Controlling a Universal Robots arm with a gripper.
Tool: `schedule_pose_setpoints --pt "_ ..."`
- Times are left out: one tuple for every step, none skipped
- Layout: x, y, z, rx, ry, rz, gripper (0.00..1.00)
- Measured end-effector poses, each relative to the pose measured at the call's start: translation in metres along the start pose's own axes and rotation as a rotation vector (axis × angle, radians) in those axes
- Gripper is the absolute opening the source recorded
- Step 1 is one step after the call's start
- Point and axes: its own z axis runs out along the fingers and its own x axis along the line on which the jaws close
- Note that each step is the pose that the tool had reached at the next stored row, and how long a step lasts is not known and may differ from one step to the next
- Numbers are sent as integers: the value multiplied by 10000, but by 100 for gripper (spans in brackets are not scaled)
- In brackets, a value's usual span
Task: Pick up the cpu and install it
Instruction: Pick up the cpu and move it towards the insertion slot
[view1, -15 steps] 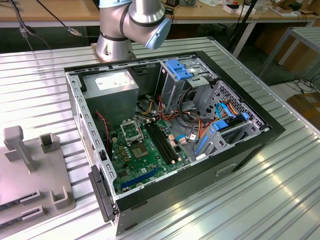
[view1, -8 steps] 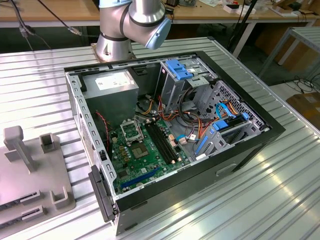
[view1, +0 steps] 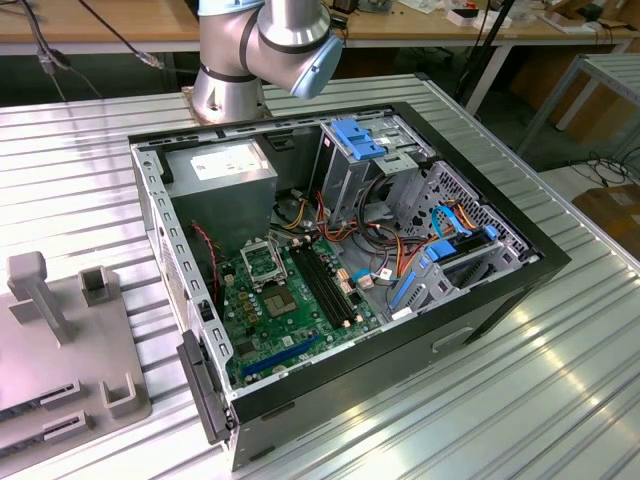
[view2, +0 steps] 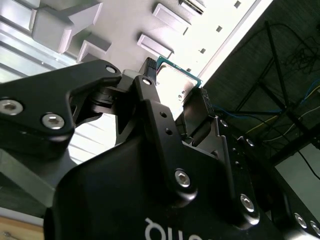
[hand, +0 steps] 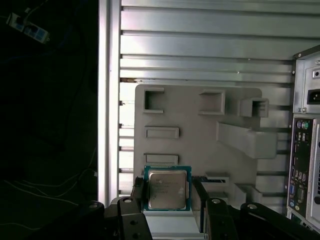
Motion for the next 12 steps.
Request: schedule_pose_setpoints --pt "0 0 -3 -1 -1 0 47" --pt "0 0 -7 0 -1 0 47" --pt "0 0 -8 0 0 0 47" --pt "0 0 -10 0 0 0 47" --pt "0 0 -12 0 0 0 47" --pt "0 0 -13 0 1 0 47" --pt "0 0 -13 1 1 0 47" --pt "-3 -1 -14 1 2 -1 47" --pt "-6 -1 -13 1 0 0 47" --pt "-8 0 -14 1 1 1 47" --pt "-10 -1 -13 0 0 0 47" --pt "-13 -1 -13 1 0 0 47"
